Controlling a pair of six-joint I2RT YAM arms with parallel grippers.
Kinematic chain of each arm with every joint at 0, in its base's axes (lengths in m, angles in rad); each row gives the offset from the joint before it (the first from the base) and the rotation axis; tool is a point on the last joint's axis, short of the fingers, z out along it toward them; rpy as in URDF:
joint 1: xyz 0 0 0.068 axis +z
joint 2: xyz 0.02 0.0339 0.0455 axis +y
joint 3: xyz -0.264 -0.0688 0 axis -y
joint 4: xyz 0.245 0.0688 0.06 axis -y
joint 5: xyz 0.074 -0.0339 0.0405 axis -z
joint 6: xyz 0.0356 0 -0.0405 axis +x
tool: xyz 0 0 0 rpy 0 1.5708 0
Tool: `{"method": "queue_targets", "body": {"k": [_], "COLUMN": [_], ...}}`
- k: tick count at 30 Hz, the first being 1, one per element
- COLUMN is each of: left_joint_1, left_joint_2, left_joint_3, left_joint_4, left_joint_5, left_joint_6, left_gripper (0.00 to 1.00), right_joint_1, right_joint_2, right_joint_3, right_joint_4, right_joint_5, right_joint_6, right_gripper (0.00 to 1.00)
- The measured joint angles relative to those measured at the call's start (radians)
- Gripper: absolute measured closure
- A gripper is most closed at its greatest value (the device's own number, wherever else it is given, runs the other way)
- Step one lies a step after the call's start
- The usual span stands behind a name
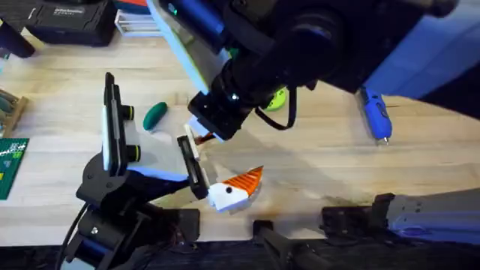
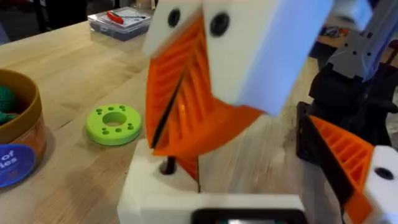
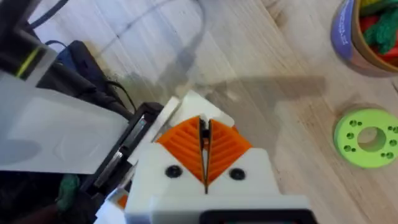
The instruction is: Pick up the gripper from the table and insert it into the empty holder that is missing its gripper. Then pick up a screw, insert it into the mounting hole, and use the screwdriver to tighten it. Finally, clean up the table by picking up the vegetable and placing it into the bucket.
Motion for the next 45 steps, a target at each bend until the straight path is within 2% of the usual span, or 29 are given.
{"method": "queue_targets", "body": {"k": [9, 10, 15, 16, 17, 24, 26, 27, 29, 30, 37, 40, 45], "left_joint_1": [0.000, 0.000, 0.000, 0.000, 0.000, 0.000, 0.000, 0.000, 0.000, 0.000, 0.000, 0.000, 0.000], "left_joint_2": [0.000, 0.000, 0.000, 0.000, 0.000, 0.000, 0.000, 0.000, 0.000, 0.000, 0.000, 0.000, 0.000], "left_joint_3": [0.000, 0.000, 0.000, 0.000, 0.000, 0.000, 0.000, 0.000, 0.000, 0.000, 0.000, 0.000, 0.000], "left_joint_4": [0.000, 0.000, 0.000, 0.000, 0.000, 0.000, 0.000, 0.000, 0.000, 0.000, 0.000, 0.000, 0.000], "left_joint_5": [0.000, 0.000, 0.000, 0.000, 0.000, 0.001, 0.001, 0.001, 0.001, 0.001, 0.003, 0.003, 0.003], "left_joint_6": [0.000, 0.000, -0.001, -0.001, 0.000, 0.000, 0.000, 0.000, 0.000, 0.000, 0.001, 0.002, 0.003], "left_gripper": [0.016, 0.016, 0.014, 0.014, 0.014, 0.014, 0.014, 0.014, 0.014, 0.015, 0.015, 0.015, 0.014], "right_joint_1": [0.020, 0.020, 0.017, 0.013, 0.008, -0.023, -0.055, -0.118, -0.160, -0.226, -0.383, -0.419, -0.430], "right_joint_2": [0.000, 0.000, 0.000, -0.001, -0.003, -0.068, -0.118, -0.209, -0.275, -0.397, -0.638, -0.720, -0.822], "right_joint_3": [0.000, 0.000, 0.001, 0.004, 0.006, 0.009, 0.009, 0.009, -0.006, -0.094, -0.343, -0.380, -0.384], "right_joint_4": [0.000, 0.000, -0.001, -0.006, -0.009, -0.080, -0.114, -0.162, -0.160, -0.145, -0.138, -0.165, -0.218], "right_joint_5": [0.015, 0.015, 0.030, 0.044, 0.049, 0.063, 0.067, 0.070, 0.071, 0.056, -0.104, -0.183, -0.245], "right_joint_6": [0.000, 0.007, 0.007, 0.004, 0.004, 0.004, 0.004, 0.004, 0.004, 0.003, -0.023, -0.050, -0.091], "right_gripper": [0.989, 0.890, 0.171, 0.056, 0.021, 0.009, 0.008, 0.008, 0.008, 0.007, 0.008, 0.008, 0.008]}}
